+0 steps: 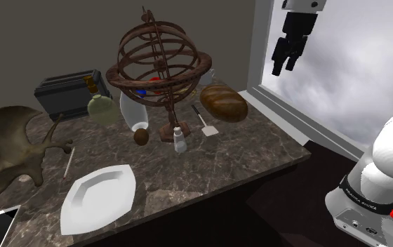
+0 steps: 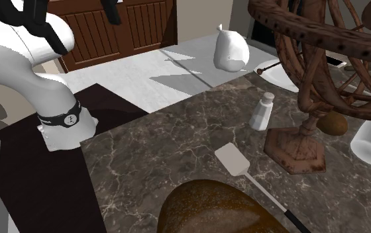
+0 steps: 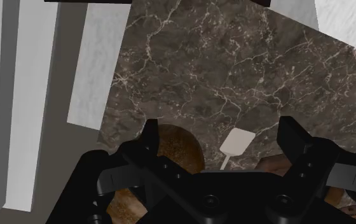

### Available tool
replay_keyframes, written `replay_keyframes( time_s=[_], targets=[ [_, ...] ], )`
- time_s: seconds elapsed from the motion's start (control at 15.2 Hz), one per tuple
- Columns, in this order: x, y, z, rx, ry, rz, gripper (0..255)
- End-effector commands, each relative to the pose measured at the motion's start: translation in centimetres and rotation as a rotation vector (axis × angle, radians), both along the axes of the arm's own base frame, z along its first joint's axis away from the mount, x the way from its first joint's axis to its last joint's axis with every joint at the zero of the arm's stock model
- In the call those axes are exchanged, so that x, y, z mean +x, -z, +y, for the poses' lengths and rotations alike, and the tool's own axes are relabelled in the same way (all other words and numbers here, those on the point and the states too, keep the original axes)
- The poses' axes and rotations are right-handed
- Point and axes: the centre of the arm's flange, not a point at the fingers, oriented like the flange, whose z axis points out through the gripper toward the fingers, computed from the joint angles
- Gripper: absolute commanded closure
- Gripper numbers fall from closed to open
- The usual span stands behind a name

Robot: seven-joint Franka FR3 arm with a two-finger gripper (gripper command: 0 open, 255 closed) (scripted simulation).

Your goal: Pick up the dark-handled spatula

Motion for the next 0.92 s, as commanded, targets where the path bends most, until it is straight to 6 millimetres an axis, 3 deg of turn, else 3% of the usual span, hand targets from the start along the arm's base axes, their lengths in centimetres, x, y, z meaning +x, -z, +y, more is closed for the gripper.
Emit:
replay_keyframes(
  time_s=[0.0,0.86],
  targets=[
    [0.0,0.0,0.0,0.0,0.0,0.0,0],
    [11.4,10.4,8.1,-0.063,0.178,0.006,0]
  ],
)
